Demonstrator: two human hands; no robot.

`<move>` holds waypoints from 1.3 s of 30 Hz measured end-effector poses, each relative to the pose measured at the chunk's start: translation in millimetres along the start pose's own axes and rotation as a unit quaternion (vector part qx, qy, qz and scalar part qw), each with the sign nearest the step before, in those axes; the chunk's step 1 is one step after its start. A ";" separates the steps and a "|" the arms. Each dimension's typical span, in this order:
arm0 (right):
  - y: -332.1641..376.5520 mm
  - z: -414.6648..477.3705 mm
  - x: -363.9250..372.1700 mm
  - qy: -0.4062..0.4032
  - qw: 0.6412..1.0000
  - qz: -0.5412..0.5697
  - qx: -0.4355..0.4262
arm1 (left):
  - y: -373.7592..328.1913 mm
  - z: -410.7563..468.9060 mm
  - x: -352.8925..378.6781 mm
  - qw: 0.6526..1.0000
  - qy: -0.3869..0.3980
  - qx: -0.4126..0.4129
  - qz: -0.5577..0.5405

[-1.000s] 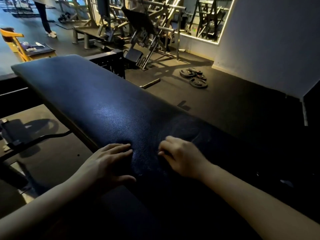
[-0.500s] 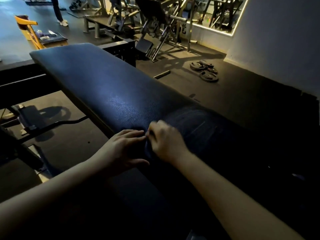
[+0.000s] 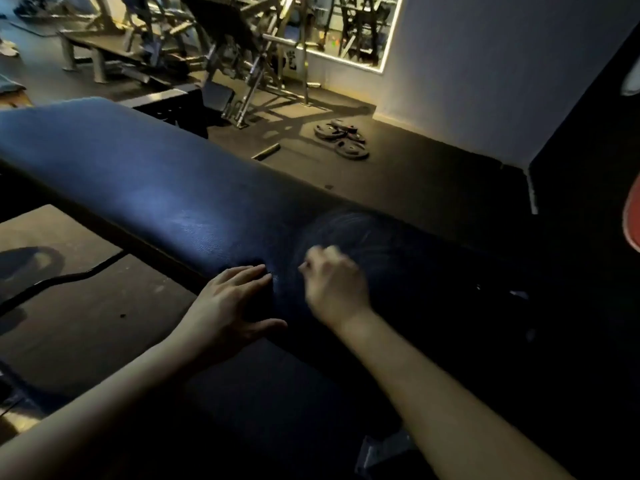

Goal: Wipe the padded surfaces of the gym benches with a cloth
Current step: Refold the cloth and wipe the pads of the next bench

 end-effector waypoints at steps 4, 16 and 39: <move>-11.7 -84.9 -26.1 -0.012 0.998 0.004 -0.069 | -2.9 0.1 -2.1 1.000 -0.009 0.009 0.017; 3.4 -53.5 -17.5 -0.036 0.983 0.051 0.172 | -2.7 2.9 -2.9 0.998 0.049 0.005 0.049; -168.0 -191.6 -104.3 -0.096 0.952 -0.069 0.283 | -121.1 32.2 32.4 0.984 0.105 0.147 0.001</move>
Point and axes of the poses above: each hand's wrist, its own z-axis towards the middle knuckle, its own x-axis out of the palm, y = z × x, the point moved 5 cm from there along z, towards the middle knuckle, and after that the axes turned 5 degrees about x, right-handed, at the moved point
